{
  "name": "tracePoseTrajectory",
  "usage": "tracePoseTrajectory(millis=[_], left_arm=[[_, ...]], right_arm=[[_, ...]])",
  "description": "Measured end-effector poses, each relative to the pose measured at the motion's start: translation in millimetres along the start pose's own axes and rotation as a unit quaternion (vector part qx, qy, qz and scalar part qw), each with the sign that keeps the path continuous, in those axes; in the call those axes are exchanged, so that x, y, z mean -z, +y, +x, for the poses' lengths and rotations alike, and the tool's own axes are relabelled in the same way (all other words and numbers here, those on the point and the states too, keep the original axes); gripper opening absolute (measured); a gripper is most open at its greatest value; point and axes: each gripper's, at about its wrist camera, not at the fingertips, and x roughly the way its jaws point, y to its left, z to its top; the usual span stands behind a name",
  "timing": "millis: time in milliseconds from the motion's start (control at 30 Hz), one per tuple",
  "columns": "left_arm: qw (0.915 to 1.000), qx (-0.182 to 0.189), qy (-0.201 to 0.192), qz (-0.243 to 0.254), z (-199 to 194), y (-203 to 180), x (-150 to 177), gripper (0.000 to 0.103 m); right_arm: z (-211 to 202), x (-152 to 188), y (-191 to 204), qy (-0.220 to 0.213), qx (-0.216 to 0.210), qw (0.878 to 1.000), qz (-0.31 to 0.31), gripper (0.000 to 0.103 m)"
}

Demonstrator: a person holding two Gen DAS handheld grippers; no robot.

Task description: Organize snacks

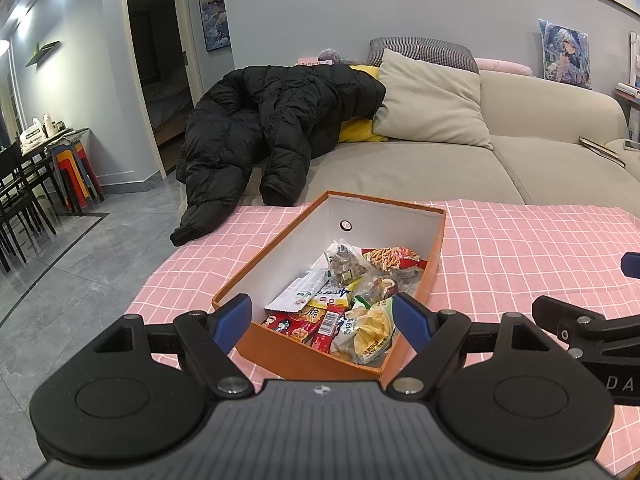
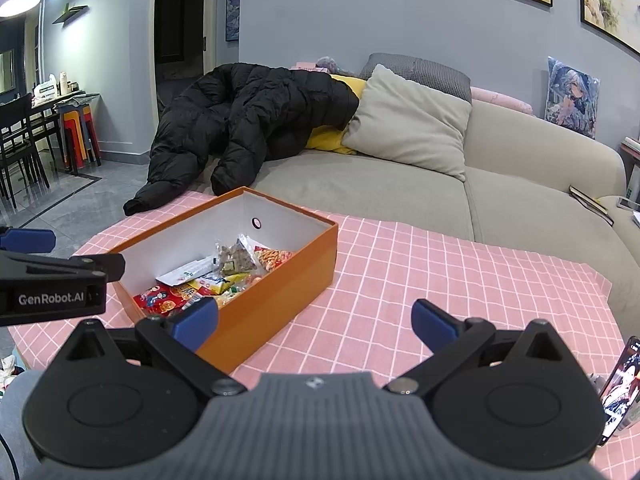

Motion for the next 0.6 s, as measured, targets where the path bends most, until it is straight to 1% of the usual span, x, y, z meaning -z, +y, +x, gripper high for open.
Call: tracePoseTrajectory(millis=[600], left_arm=[[1.0,-0.001,0.0,0.0,-0.6,-0.1,-0.9,0.094]], right_arm=[[0.2,-0.2,-0.5,0.002,0.0,1.0,0.005,0.099]])
